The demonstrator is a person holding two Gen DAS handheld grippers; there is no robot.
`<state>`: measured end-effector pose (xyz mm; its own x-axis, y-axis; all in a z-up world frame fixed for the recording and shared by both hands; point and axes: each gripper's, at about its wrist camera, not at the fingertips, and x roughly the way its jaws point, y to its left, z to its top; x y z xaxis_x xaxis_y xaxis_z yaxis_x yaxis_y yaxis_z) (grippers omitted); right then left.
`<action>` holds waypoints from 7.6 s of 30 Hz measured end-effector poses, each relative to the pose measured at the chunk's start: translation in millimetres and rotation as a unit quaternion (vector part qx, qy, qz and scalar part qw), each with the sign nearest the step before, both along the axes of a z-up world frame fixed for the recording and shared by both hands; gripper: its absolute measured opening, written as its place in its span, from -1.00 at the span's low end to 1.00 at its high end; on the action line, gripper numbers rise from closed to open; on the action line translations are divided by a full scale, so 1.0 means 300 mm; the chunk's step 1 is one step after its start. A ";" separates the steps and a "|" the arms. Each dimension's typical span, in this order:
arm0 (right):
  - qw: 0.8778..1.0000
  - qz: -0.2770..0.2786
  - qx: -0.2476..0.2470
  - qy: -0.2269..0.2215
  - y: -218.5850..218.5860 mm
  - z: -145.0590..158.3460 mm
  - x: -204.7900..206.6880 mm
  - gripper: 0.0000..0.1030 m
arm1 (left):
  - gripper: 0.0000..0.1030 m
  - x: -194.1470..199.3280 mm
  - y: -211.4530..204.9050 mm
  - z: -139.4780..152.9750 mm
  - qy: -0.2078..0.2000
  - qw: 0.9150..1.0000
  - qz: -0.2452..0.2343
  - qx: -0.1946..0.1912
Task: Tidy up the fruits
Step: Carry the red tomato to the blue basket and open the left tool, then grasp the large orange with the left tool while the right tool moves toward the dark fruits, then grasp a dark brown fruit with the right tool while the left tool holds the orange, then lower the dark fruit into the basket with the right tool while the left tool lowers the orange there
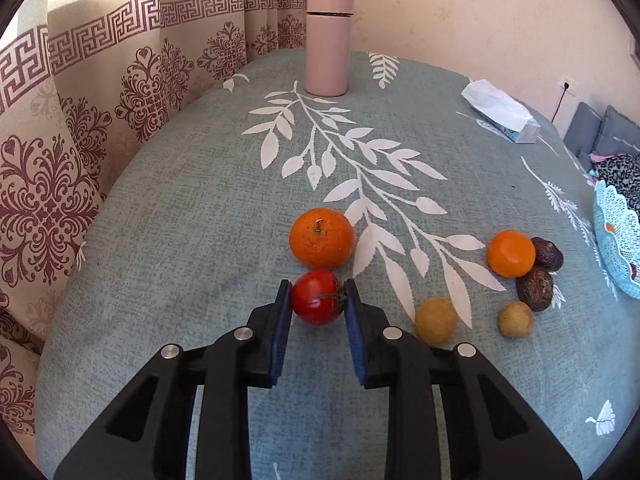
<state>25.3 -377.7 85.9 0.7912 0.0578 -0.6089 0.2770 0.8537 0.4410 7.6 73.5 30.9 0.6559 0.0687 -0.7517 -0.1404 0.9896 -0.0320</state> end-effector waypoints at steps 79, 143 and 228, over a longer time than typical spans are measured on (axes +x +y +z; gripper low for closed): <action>0.991 0.125 -0.034 -0.041 0.158 0.122 -0.047 0.68 | 0.76 0.100 -0.199 0.282 -0.069 0.989 -0.125 0.033; 0.938 0.323 -0.023 0.124 0.691 -0.260 0.266 -0.10 | -0.22 0.110 0.042 0.003 0.000 0.994 -0.043 -0.104; 0.999 -0.009 0.036 0.006 -0.169 0.021 -0.055 0.32 | -0.22 0.174 -0.906 0.188 -0.007 0.940 -0.334 -0.069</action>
<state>8.8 -428.4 92.2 0.7851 0.0871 -0.6133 0.2979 0.8150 0.4971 59.7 -198.2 87.2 0.5274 -0.4599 -0.7144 0.5123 0.8429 -0.1645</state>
